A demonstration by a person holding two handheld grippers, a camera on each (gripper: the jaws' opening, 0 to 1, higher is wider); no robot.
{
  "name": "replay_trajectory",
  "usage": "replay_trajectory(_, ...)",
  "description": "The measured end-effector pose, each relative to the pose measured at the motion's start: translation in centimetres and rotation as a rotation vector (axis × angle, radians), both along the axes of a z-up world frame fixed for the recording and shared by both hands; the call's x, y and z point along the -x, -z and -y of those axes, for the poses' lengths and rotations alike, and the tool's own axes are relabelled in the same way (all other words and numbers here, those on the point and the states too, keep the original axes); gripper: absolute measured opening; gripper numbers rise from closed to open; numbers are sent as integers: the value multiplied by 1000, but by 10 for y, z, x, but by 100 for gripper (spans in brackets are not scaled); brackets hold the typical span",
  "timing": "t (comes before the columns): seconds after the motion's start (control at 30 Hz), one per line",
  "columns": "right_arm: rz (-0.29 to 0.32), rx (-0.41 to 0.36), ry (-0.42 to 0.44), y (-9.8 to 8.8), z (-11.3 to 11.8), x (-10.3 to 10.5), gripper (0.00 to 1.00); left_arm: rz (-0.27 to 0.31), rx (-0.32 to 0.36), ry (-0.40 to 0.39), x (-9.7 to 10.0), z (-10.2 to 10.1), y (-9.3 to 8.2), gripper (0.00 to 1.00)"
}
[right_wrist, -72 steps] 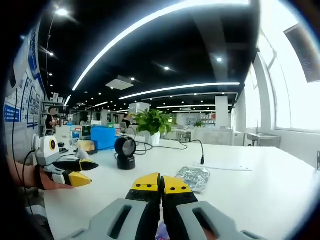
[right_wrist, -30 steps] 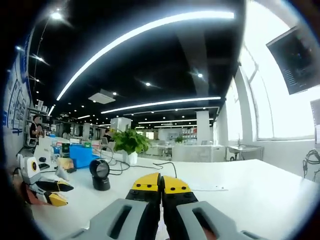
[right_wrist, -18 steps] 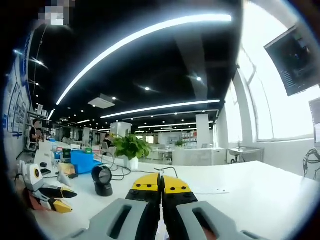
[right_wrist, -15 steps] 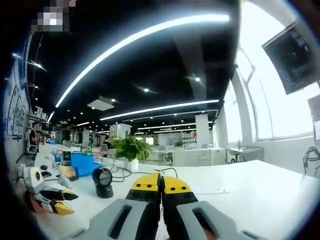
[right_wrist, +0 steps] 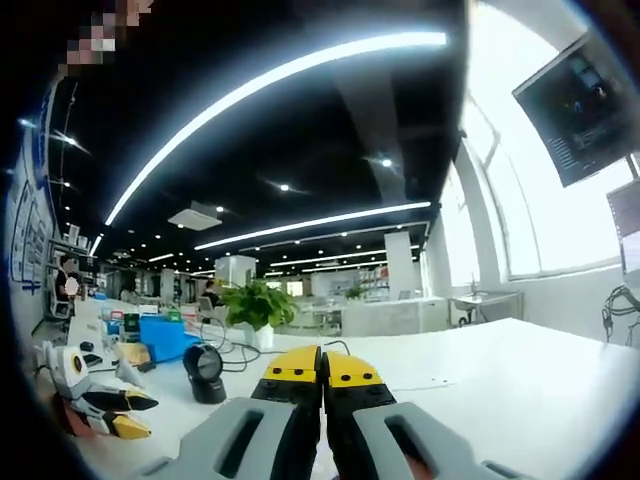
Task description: Clip sheet goods on table flip sheet goods clip sheet goods scan sheet goods put sheet goods back to table
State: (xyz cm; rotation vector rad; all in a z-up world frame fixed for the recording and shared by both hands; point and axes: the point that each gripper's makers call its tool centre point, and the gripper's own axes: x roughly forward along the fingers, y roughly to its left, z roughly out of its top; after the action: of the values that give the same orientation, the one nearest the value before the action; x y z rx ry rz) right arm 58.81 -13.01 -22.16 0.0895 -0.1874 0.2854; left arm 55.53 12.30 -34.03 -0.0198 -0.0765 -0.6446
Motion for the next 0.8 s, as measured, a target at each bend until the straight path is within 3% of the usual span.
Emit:
replay_trajectory(0.33,-54,-126,24,21,21,2,0,-7,-11,3,0,1,2,41)
replay_trajectory(0.8,-101,-343,169,43,79,1,0,-7,-24,5,0,3,3,41)
